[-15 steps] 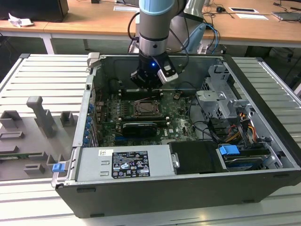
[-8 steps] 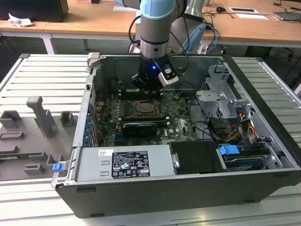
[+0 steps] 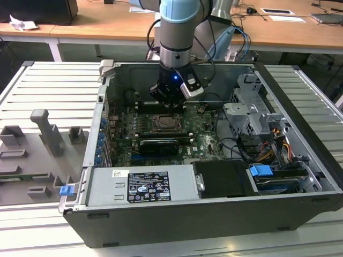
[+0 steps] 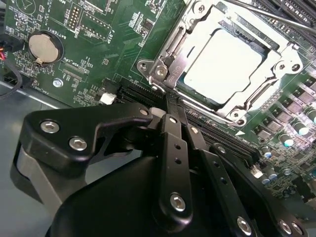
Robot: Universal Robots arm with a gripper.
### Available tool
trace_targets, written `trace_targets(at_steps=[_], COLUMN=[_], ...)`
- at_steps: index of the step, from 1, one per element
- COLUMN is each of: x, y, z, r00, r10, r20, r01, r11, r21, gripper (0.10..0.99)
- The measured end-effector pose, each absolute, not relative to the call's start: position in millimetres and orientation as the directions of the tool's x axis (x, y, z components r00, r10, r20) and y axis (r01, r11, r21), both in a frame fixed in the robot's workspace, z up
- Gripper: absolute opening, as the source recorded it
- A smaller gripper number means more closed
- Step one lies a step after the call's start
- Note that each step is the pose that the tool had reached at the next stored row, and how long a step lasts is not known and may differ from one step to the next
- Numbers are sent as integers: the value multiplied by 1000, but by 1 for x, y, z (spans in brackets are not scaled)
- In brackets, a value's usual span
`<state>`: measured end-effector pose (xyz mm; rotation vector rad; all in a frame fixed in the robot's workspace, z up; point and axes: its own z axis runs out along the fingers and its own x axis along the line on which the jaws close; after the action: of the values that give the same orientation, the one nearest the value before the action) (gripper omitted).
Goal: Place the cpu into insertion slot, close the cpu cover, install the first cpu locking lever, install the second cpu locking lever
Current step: 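Install the first cpu locking lever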
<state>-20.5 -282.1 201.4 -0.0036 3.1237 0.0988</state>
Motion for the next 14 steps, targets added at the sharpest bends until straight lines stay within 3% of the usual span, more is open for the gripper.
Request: trace_targets(at_steps=[14], x=[-20], y=[-286], z=[215], r00=[-1000], r10=[-2], r20=[-16], r01=[-3], r11=[998], r21=[63], gripper=[106])
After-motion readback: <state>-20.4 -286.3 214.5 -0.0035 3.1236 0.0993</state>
